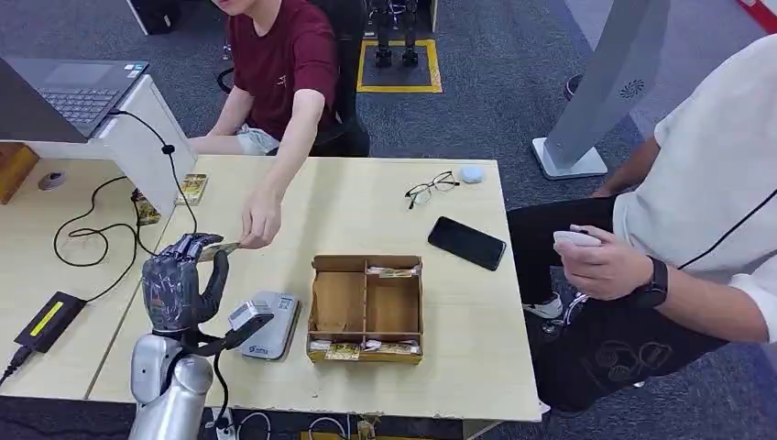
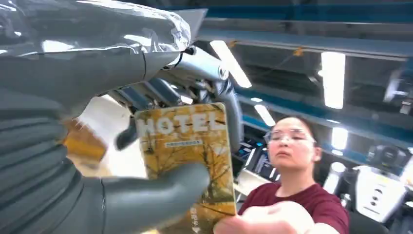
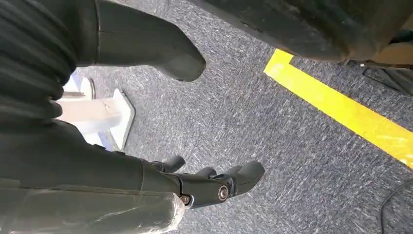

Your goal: Pass the card to the sensor for recognition and then transmit it.

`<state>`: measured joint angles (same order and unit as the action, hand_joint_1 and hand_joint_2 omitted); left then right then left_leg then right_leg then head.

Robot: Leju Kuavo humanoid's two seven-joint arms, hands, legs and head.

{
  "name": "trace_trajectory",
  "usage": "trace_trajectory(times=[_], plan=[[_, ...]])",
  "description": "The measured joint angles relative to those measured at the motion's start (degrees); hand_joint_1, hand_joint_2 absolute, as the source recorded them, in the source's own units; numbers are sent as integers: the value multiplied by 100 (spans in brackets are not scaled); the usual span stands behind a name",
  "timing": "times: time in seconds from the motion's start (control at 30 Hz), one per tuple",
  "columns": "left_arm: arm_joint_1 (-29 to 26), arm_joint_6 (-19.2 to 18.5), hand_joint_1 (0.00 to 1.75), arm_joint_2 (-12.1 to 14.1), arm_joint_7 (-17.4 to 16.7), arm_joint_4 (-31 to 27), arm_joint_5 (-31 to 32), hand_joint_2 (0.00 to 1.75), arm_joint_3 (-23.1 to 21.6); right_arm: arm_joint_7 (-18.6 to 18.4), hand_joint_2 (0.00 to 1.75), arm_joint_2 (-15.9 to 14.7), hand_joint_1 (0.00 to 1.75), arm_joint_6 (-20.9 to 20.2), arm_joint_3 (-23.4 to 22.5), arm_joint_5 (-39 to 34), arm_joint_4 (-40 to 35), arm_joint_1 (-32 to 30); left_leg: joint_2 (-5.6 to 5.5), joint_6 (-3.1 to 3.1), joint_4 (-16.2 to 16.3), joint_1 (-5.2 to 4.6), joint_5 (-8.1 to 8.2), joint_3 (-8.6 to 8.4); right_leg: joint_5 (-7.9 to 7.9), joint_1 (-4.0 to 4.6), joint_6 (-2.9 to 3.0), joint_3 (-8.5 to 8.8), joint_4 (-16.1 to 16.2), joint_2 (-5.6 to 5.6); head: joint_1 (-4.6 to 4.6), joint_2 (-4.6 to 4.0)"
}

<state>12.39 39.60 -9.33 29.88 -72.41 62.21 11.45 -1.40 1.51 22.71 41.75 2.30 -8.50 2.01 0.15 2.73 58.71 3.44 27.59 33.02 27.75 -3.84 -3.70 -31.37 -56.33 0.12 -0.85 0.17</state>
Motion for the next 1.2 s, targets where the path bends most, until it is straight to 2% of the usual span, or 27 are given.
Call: trace_trajectory(times=[0.37,0.4,0.43,0.53,0.6,0.73,0.83,0.97,1.03,1.1,1.2], plan=[[9,0,0,31,-136,166,-285,175,-28,0,175,0,0,2,0,-61,0,0,0,0,0,0,0,0,0,0,0,-1,0,0,0,0],[15,0,0,35,-257,193,-436,175,-55,0,175,0,0,2,0,-68,0,-1,0,0,0,0,0,0,0,0,0,-1,0,0,-2,0],[15,0,0,57,-521,230,-640,175,-138,-11,175,0,0,11,0,-94,0,-1,0,0,0,0,0,0,0,0,0,-1,0,0,-2,0],[-24,-31,0,204,-1328,256,-1661,175,-700,-28,175,0,0,59,-4,-177,0,-5,-1,0,0,0,0,1,0,0,0,0,0,-1,-2,0],[-99,-228,0,338,-1430,236,-2089,175,-1087,-31,175,0,0,98,-13,-203,2,-9,-4,0,0,0,0,2,0,0,0,3,0,-4,-2,0],[-532,-873,0,678,-1044,-285,-2821,175,-1854,46,175,0,0,125,-59,-337,2,-44,4,-1,0,0,2,3,1,0,-1,-1,0,5,0,0],[-973,-1267,0,1083,-866,-964,-2844,175,-2344,112,175,0,0,149,-118,-472,7,-74,5,2,0,0,5,4,4,0,0,-5,0,6,0,0],[-1624,-1668,0,1631,-279,-1893,-3133,175,-2759,230,175,0,0,179,-206,-595,53,-108,5,3,-1,1,6,6,8,1,-1,-8,0,5,-2,0],[-1877,-1865,0,1812,-28,-2241,-3190,175,-2885,269,175,-2,0,179,-230,-601,66,-112,4,3,-1,1,6,7,8,0,-2,-8,1,3,-2,0],[-2034,-1939,0,1961,61,-2442,-3065,175,-3006,280,175,-7,0,179,-243,-601,79,-109,4,3,-1,0,6,7,8,0,-2,-6,2,0,0,0],[-2192,-1839,0,2153,100,-2572,-2703,175,-3254,284,175,-15,0,179,-247,-601,87,-107,4,3,-1,0,6,6,6,-1,-2,-4,3,-1,-2,0]])
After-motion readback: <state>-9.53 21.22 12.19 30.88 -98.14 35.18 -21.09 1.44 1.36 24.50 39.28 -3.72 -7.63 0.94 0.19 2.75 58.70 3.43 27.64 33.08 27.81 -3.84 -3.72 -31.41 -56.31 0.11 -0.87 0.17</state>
